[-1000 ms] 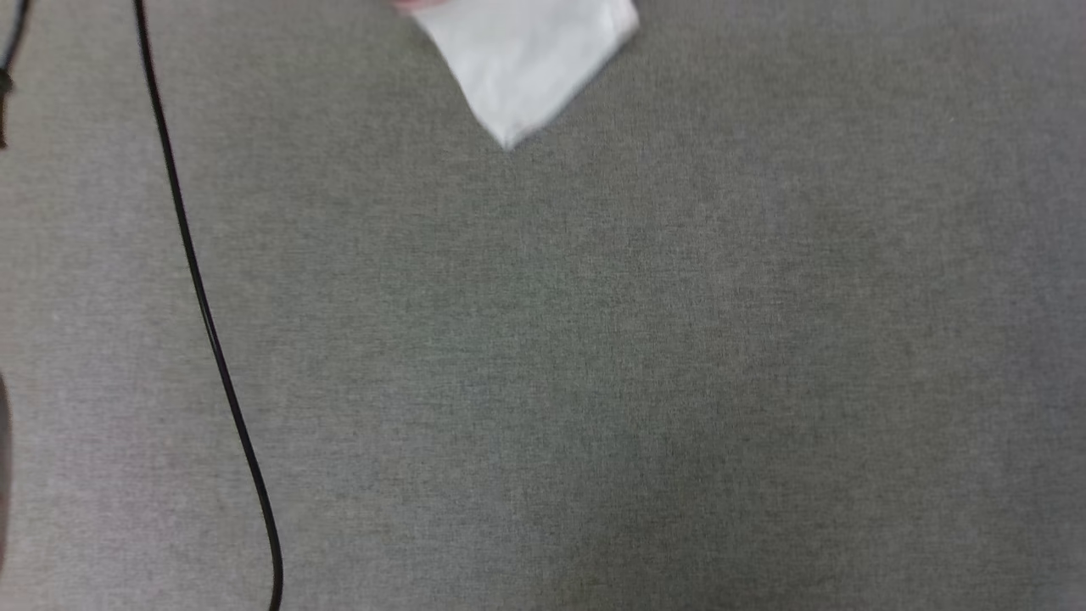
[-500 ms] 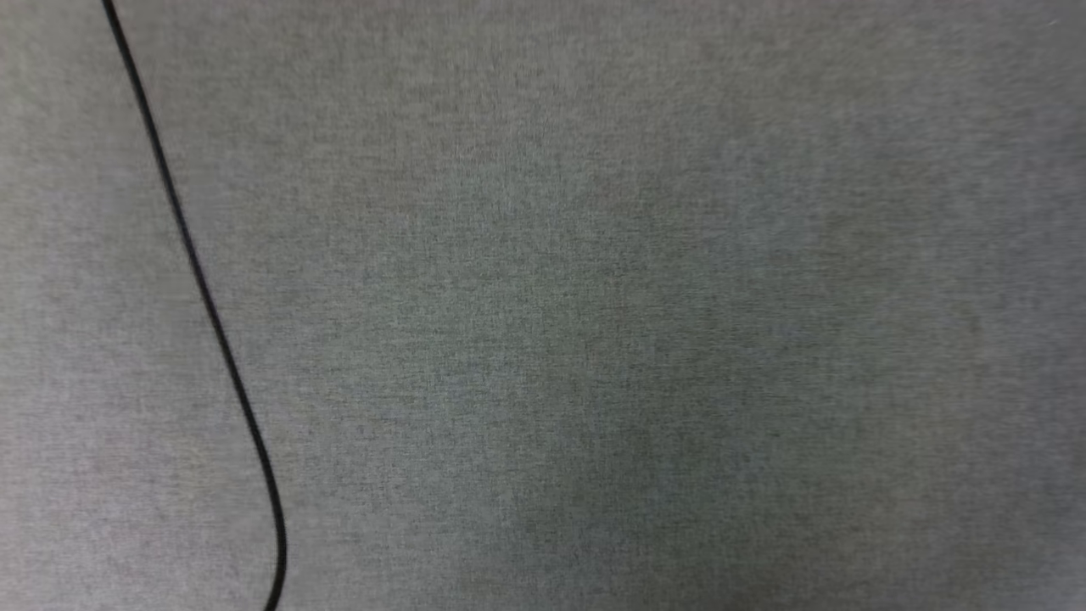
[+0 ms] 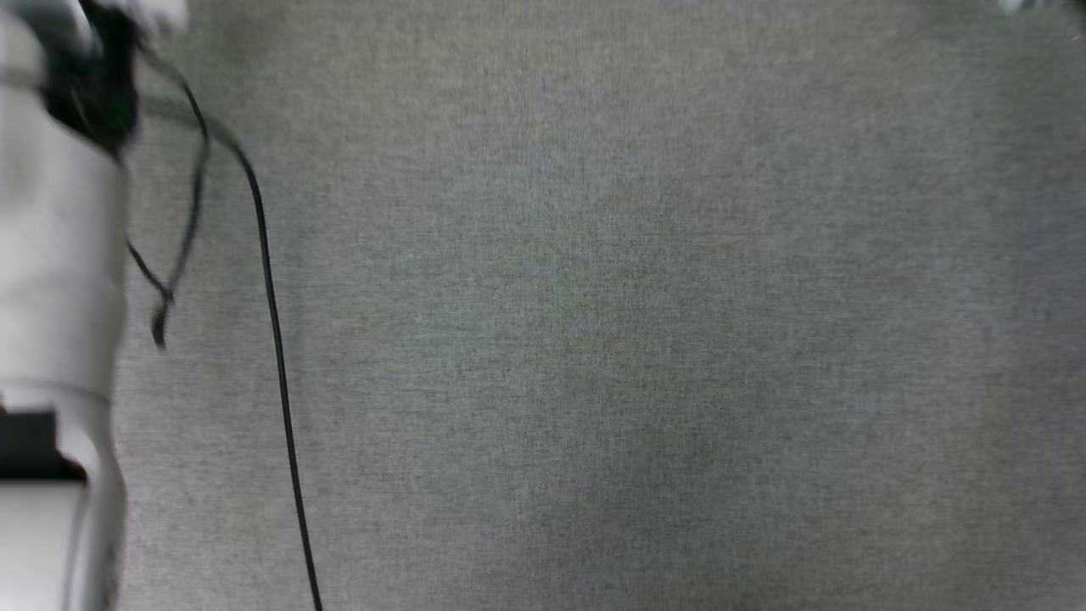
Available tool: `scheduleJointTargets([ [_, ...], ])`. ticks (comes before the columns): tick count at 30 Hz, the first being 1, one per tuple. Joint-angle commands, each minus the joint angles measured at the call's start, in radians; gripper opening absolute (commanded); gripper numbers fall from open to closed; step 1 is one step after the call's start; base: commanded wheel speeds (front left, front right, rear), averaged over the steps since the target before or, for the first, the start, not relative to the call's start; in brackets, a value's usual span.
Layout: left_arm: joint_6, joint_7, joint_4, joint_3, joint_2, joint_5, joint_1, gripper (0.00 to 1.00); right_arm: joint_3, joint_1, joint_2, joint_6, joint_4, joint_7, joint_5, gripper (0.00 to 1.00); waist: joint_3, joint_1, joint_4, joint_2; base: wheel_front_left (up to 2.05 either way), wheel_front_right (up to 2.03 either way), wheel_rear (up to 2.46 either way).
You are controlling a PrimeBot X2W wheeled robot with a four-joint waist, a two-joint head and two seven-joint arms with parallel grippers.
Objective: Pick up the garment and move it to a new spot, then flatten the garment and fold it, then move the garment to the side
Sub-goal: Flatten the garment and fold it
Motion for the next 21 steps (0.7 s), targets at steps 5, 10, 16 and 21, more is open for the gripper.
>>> scheduleJointTargets([
  [5, -0.006, -0.028, -0.028, 0.007, -0.014, -0.058, 0.243, 0.00, 0.024, 0.236, -0.039, -0.002, -0.058, -0.077, 0.082, 0.00, -0.120, -0.0001, 0.007, 0.0000, 0.00, 0.00, 0.00],
  [10, -0.006, -0.036, -0.094, 0.012, -0.015, -0.088, 0.466, 0.00, 0.020, 0.446, -0.064, -0.002, -0.109, -0.116, 0.137, 0.00, -0.221, -0.0001, 0.005, 0.0000, 0.00, 0.00, 0.00],
  [16, 0.015, -0.041, -0.211, 0.031, -0.008, -0.099, 0.725, 0.00, -0.013, 0.688, -0.081, -0.002, -0.167, -0.138, 0.170, 0.00, -0.345, -0.0001, 0.005, 0.0000, 0.00, 0.00, 0.00],
  [21, 0.067, -0.024, -0.333, 0.039, -0.005, -0.112, 0.932, 0.00, -0.069, 0.878, -0.083, -0.002, -0.234, -0.141, 0.160, 0.00, -0.428, -0.0001, 0.005, 0.0000, 0.00, 0.00, 0.00],
])
